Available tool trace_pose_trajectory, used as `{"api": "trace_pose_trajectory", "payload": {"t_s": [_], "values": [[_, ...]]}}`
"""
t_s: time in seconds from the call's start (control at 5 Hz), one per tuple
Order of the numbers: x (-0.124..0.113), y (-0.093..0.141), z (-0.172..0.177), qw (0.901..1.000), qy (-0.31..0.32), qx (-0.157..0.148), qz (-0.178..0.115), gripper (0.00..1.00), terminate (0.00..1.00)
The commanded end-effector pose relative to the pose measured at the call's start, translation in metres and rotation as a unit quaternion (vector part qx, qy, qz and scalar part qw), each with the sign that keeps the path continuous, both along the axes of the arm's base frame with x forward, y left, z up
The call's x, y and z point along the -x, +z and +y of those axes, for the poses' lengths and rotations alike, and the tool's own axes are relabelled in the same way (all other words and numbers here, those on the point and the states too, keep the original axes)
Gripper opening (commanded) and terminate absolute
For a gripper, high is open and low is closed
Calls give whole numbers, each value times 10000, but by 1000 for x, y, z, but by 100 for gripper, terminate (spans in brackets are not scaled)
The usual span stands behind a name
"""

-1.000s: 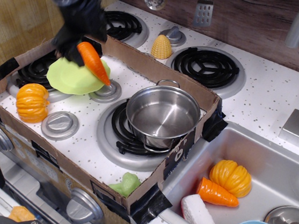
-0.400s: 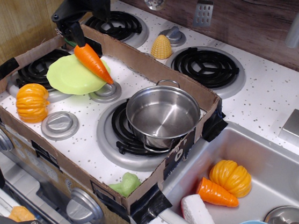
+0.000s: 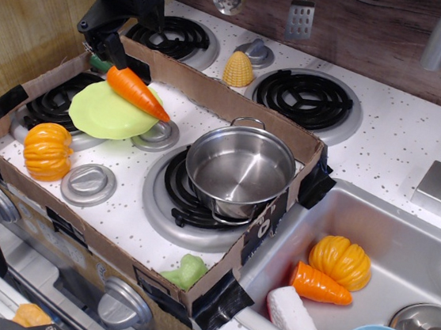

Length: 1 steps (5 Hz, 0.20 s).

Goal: Put carrot on plate

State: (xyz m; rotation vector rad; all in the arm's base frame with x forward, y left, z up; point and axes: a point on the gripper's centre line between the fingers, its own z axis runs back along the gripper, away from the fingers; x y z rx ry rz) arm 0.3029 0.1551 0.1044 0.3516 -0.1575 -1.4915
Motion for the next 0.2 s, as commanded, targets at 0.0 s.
{"api": "trace_pose_trajectory", "payload": {"t_s": [0.0], "values": [[-9, 27, 2, 9994, -6, -171, -295, 100, 100]]}}
